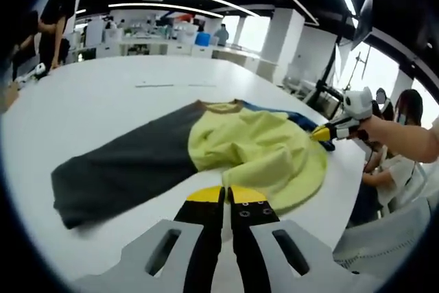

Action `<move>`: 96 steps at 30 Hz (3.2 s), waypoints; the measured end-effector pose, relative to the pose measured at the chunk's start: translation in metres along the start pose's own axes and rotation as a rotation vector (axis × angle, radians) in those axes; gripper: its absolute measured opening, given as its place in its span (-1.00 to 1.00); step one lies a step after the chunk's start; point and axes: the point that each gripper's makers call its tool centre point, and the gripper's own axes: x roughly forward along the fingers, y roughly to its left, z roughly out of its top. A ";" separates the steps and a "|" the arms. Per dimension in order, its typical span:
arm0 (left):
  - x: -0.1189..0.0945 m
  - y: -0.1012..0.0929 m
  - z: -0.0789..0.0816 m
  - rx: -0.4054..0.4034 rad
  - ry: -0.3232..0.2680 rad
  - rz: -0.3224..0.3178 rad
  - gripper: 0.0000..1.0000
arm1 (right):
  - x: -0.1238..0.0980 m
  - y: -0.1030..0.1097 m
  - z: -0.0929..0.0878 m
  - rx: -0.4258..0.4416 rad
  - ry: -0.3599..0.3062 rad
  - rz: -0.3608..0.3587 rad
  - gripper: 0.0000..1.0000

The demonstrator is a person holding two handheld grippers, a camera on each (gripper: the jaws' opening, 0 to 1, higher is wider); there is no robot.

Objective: Fold the garment on the visible template until the final outline fits inside the template.

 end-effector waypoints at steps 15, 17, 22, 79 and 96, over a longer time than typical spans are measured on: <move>-0.013 0.003 -0.024 -0.007 0.056 0.003 -1.00 | -0.037 0.002 -0.025 0.029 -0.005 -0.036 -1.00; -0.014 0.003 -0.024 0.001 0.064 -0.001 -1.00 | -0.042 0.003 -0.029 0.036 -0.006 -0.043 -1.00; -0.019 0.003 -0.030 0.007 0.088 -0.009 -1.00 | -0.051 0.008 -0.037 0.053 -0.007 -0.052 -1.00; -0.077 -0.034 -0.133 -0.069 0.443 -0.143 -1.00 | -0.108 0.080 -0.127 0.167 0.213 -0.018 -1.00; -0.087 -0.041 -0.142 -0.080 0.475 -0.139 -1.00 | -0.115 0.087 -0.133 0.145 0.303 -0.008 -1.00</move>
